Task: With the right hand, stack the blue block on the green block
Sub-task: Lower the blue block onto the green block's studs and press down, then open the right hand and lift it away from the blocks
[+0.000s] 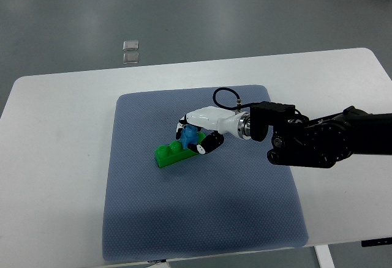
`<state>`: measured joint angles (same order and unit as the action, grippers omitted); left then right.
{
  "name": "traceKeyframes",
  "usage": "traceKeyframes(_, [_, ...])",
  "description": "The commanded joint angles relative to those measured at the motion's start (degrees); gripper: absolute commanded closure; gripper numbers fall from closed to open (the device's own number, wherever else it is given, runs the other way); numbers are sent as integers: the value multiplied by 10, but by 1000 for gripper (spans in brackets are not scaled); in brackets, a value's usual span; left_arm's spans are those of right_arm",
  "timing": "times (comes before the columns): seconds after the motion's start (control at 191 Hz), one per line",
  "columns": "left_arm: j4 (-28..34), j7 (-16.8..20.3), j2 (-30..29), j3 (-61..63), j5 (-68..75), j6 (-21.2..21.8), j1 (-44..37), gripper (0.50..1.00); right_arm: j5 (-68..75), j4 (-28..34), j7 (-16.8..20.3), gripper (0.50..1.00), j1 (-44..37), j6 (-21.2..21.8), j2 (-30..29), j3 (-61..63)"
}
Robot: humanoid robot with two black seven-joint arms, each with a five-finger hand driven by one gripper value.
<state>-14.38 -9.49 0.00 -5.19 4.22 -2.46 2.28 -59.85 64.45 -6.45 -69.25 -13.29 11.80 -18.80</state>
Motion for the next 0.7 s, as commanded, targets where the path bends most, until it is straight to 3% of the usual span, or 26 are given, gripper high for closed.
traceKeyframes(0.0, [1,0,0,0,0,0,0,500,-1,-2,-2,904,3,-6,-3,0])
traceKeyframes(0.43, [0,0,0,0,0,0,0,500,0,-9,-9,887,14,-11,-7,4])
traceKeyframes(0.461, [0,0,0,0,0,0,0,500,0,-9,-9,848,13,-11,-6,4])
traceKeyframes(0.54, [0,0,0,0,0,0,0,500,1,-8,-9,697,11,-10,-7,20])
traceKeyframes(0.608, [0,0,0,0,0,0,0,500,1,-7,-9,634,11,-8,-7,29])
traceKeyframes(0.697, [1,0,0,0,0,0,0,500,2,-7,-8,605,10,-7,-6,30])
